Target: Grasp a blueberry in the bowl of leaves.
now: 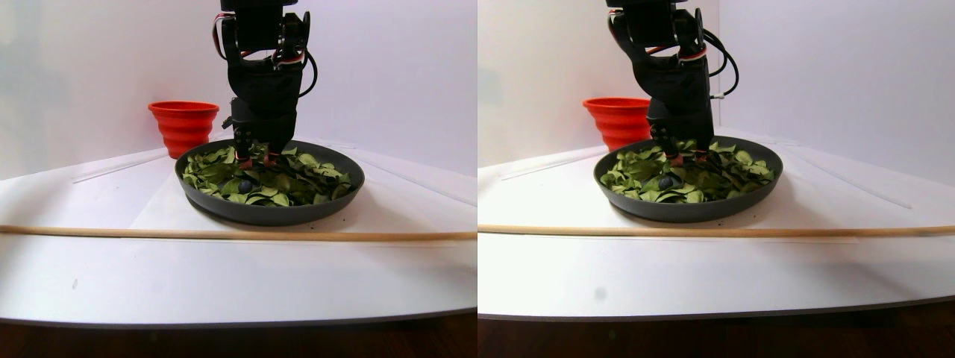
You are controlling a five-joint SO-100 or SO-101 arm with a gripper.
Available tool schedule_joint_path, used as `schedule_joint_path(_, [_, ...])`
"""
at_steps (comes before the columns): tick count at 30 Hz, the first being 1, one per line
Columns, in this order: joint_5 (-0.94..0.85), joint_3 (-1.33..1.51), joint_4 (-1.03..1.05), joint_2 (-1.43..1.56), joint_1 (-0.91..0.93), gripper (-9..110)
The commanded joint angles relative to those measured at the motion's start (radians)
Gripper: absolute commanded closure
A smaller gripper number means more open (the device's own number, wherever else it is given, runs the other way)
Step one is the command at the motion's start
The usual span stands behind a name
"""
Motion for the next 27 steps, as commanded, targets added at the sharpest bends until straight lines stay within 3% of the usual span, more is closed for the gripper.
schedule_joint_path(1, [0.018, 0.077, -0.008, 0.063, -0.017, 85])
schedule_joint_path(27, [0.018, 0.083, -0.008, 0.097, -0.009, 84])
